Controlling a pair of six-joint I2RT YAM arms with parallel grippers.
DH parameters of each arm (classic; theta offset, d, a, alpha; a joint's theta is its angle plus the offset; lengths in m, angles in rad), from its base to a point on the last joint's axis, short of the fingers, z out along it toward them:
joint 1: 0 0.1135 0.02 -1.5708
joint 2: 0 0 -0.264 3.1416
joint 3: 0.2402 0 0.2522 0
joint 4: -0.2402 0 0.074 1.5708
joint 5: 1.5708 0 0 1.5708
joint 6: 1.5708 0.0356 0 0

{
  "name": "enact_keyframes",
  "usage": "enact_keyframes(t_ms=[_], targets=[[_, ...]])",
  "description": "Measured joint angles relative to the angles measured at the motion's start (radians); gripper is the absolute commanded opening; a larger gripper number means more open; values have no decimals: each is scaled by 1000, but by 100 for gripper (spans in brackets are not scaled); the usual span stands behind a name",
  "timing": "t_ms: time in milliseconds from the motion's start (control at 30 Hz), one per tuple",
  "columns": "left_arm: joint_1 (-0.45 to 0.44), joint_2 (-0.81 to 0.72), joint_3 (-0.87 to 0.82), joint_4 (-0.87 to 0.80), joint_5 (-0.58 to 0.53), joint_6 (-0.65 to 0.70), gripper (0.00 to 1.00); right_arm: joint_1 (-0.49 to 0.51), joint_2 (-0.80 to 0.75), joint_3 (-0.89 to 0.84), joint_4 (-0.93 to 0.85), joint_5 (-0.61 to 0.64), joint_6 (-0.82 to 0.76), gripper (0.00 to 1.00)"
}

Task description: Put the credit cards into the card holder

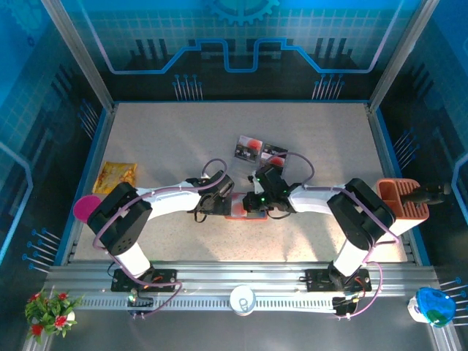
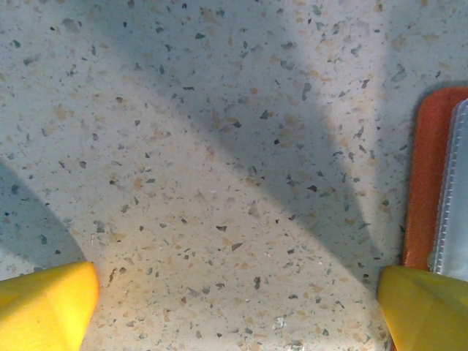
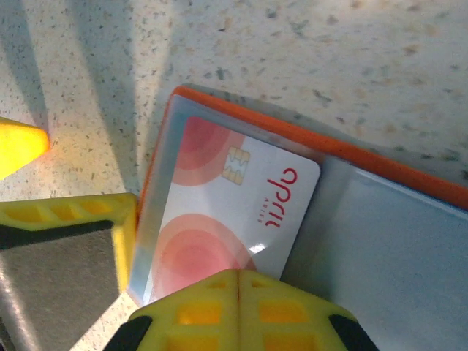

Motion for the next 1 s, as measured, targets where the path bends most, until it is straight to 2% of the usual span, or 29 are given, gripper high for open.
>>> enact_keyframes(t_ms=[267,600,1000], targets=[[1,-2,0,0,1,0,99,24,28,32,-11,0,0,1],[34,-90,0,-26,19,-10,99,11,-93,32,-81,34,-32,1],[48,-45,0,-30,20,-26,99,4,-28,49,-102,53,-53,0]])
